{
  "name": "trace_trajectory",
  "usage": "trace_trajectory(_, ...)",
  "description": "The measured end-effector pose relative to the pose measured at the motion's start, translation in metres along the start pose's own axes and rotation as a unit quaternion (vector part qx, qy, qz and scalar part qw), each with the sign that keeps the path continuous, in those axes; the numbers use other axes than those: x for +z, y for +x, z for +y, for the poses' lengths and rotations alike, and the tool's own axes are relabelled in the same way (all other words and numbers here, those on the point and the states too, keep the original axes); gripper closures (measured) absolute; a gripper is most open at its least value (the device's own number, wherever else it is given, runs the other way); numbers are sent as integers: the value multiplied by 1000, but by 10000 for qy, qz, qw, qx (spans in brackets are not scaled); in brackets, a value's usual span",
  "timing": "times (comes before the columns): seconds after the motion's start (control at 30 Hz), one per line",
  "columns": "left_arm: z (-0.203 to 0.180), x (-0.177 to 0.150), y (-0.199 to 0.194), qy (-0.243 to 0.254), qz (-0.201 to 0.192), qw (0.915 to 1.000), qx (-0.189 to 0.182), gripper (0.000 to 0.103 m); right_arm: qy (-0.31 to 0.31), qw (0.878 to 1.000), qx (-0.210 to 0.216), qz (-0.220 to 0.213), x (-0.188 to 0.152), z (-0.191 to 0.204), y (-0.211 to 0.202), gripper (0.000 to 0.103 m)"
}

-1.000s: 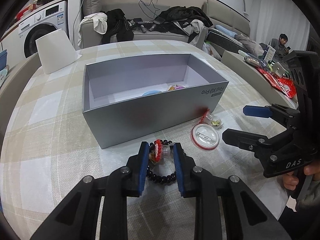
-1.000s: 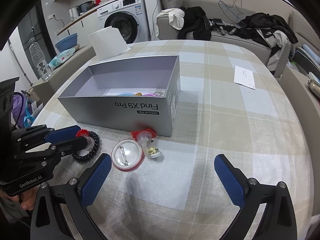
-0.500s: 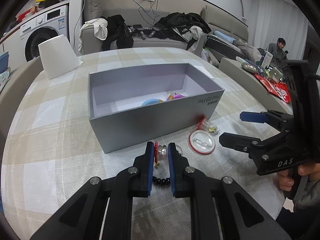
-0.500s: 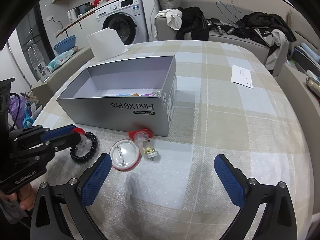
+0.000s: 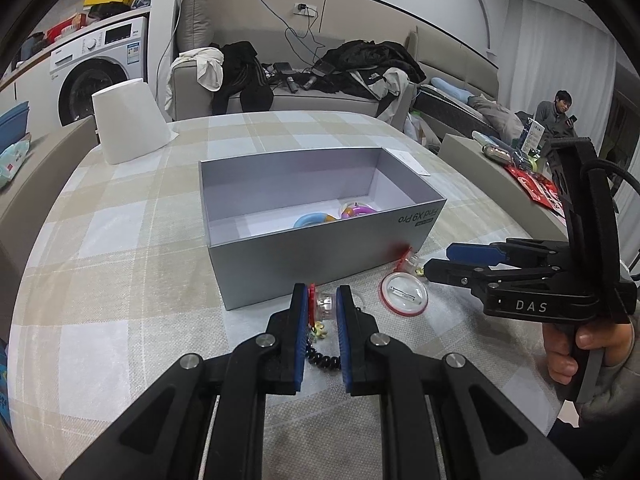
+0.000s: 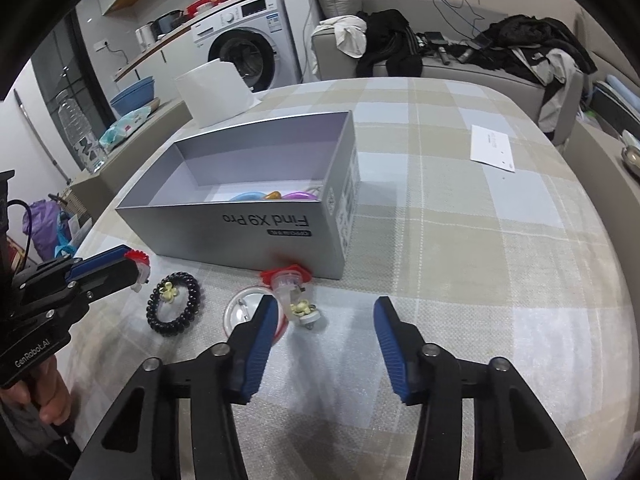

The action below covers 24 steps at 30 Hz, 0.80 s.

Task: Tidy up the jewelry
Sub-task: 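Grasp the red charm bracelet with the left tool while the right tool grasps the clear charm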

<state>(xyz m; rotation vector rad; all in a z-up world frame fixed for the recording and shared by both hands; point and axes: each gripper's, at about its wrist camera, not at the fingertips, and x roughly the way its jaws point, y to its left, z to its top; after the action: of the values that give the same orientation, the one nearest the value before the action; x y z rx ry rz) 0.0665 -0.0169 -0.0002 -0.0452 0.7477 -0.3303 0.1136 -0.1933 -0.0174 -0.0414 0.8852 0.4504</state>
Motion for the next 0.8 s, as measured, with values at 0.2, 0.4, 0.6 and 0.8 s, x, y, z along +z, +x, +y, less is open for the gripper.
trace_trajectory(0.2,2,0,0,-33,-6,10000,-16,94,-192,9997,121,-32,5,11,4,74)
trace_trajectory(0.4,2,-1,-1,-54,-17,10000,-17,94,-201,9996,189,60,11,14,13,80)
trace_trajectory(0.6,3,0,-1,-84,-23,10000,-17,94,-209,9995,186,144,11,14,20,80)
trace_trajectory(0.8,3,1,-4,-91,-63,9999,-17,94,-142,9991,327,-215,10,12,3,86)
